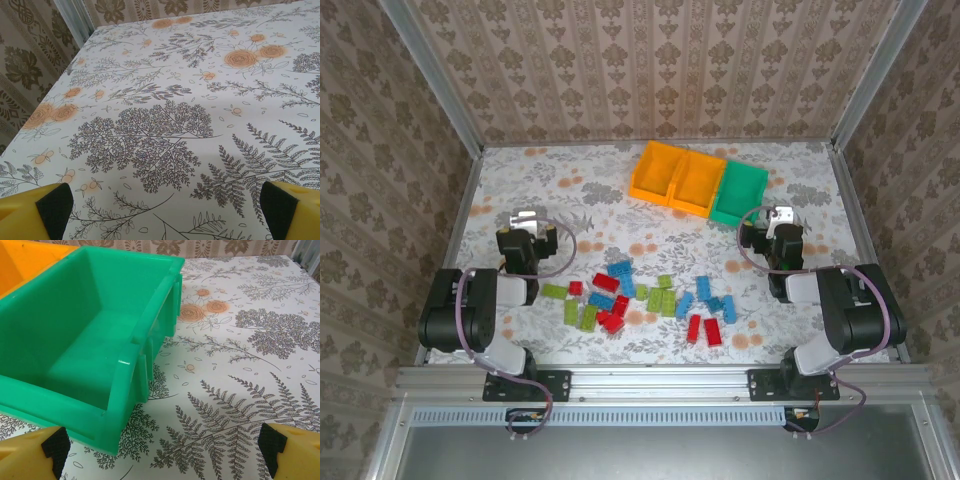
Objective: Sort the legos into containers by color
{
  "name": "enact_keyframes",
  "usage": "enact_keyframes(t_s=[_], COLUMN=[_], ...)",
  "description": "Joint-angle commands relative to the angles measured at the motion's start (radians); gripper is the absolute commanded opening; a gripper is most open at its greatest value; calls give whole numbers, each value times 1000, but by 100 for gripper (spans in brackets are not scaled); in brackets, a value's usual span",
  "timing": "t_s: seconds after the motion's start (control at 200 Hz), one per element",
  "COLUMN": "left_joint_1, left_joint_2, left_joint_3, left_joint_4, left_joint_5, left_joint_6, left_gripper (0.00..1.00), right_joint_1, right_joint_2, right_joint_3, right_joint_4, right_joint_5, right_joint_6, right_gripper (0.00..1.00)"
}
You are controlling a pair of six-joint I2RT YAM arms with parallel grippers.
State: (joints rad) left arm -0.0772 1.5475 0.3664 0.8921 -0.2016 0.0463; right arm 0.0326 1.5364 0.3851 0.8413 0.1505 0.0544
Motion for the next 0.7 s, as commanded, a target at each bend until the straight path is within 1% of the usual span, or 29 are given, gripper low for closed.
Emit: enact_keyframes(t_s=[0.0,0.305,0.4,0.545,0.635,0.69], left_joint_1=[2,3,3,2,2,3], left_joint_2=[-4,-3,-3,-3,-3,-3], left_joint_3=[13,13,12,12,12,12], left_joint_4=[28,28,28,28,28,28], left_joint_5=[5,5,5,4,5,5], left_joint_6=[9,8,9,9,9,9], left_gripper=[100,100,100,100,100,100], right_joint_1=[-2,-2,-4,-8,-5,3], right_joint_2=[-10,-9,-9,-11,-35,-76], right_joint_3=[17,18,23,21,43,91], right_joint_4=[22,19,11,12,-43,-163], right_joint_5=[-6,-8,-42,-51,-45,15], right_joint_6=[-11,-11,-21,-19,-23,-8], right_gripper=[100,100,100,100,90,89])
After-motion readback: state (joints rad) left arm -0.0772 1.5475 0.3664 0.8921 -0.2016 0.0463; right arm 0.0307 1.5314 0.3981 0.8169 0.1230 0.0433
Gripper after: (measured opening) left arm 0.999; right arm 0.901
